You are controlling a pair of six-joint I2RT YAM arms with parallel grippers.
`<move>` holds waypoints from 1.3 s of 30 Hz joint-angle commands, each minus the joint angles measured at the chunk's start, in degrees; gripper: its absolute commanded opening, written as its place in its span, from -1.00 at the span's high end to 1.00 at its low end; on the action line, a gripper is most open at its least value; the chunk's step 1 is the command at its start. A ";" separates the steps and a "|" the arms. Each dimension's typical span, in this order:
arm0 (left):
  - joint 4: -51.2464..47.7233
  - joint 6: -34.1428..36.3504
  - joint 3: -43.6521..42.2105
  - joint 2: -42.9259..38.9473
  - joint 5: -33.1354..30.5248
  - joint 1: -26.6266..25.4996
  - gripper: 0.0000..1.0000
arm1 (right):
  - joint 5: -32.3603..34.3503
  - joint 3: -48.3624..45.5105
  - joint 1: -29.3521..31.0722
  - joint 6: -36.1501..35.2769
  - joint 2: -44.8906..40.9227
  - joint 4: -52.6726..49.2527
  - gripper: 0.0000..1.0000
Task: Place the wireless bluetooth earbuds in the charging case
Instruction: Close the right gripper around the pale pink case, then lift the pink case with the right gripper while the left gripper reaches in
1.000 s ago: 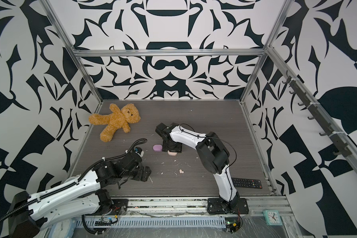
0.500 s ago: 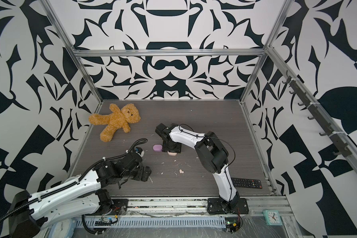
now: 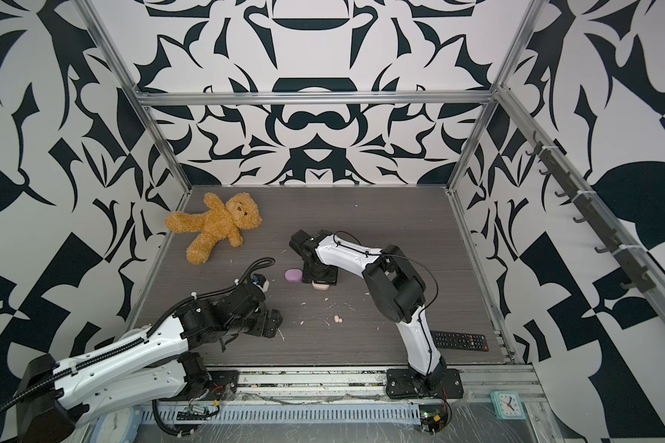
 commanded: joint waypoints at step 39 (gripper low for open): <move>21.21 53.41 0.13 -17.64 6.41 -0.19 -0.98 | -10.41 -9.09 -0.12 -13.30 -34.72 8.09 1.00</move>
